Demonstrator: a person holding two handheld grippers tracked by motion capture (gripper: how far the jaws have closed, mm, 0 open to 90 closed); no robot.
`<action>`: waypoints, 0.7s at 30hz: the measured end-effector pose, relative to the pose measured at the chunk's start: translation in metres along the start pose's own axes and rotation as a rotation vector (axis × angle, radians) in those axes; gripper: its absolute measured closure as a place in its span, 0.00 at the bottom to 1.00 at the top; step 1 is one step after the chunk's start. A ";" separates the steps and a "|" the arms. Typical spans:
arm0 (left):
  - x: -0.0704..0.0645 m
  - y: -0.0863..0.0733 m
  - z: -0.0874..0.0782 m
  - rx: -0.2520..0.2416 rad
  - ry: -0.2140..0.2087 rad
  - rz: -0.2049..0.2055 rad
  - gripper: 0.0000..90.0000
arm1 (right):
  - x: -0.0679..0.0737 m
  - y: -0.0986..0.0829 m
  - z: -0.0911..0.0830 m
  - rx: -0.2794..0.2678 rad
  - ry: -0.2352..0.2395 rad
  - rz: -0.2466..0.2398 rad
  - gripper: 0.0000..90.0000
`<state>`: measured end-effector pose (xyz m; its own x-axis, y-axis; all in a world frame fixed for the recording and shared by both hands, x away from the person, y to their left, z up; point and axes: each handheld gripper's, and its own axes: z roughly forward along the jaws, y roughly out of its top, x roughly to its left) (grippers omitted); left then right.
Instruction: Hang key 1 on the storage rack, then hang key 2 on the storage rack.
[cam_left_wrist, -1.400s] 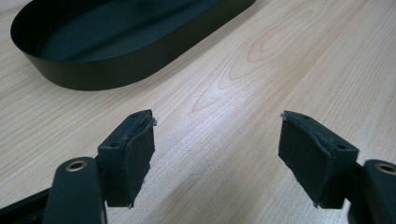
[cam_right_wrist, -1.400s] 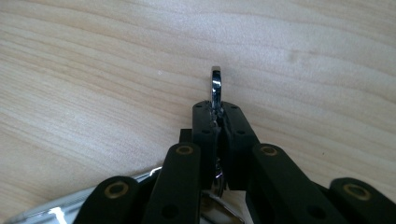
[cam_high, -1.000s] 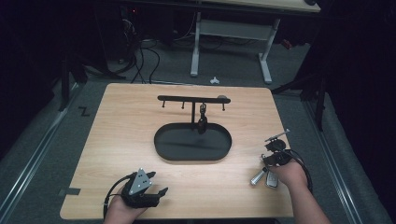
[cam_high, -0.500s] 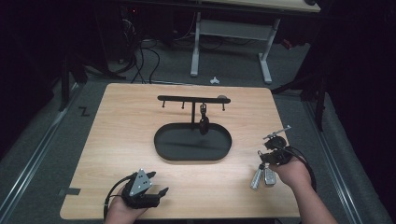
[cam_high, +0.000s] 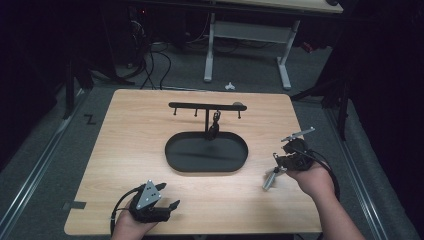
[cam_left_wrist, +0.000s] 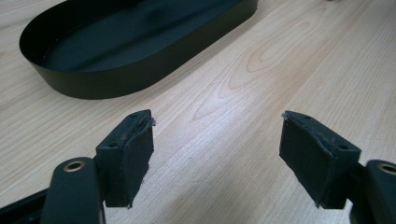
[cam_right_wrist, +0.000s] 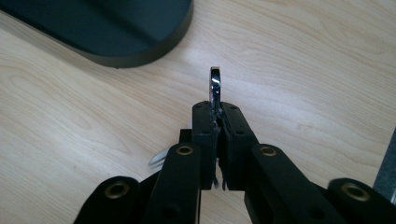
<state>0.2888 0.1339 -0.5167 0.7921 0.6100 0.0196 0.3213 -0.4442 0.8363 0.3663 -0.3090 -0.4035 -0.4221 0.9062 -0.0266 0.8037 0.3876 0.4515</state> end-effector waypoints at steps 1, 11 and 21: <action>0.001 0.000 0.000 0.001 0.000 0.000 0.29 | 0.001 0.001 -0.002 -0.003 0.005 0.001 0.96; 0.007 0.001 -0.001 -0.021 0.028 -0.019 0.28 | 0.005 0.009 -0.011 -0.003 -0.008 -0.010 0.96; 0.003 0.001 0.003 -0.004 0.017 0.007 0.28 | 0.008 0.020 -0.021 -0.029 0.015 -0.032 0.96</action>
<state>0.2929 0.1331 -0.5174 0.7856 0.6177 0.0346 0.3136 -0.4458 0.8384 0.3704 -0.2980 -0.3755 -0.4538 0.8907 -0.0279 0.7774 0.4110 0.4761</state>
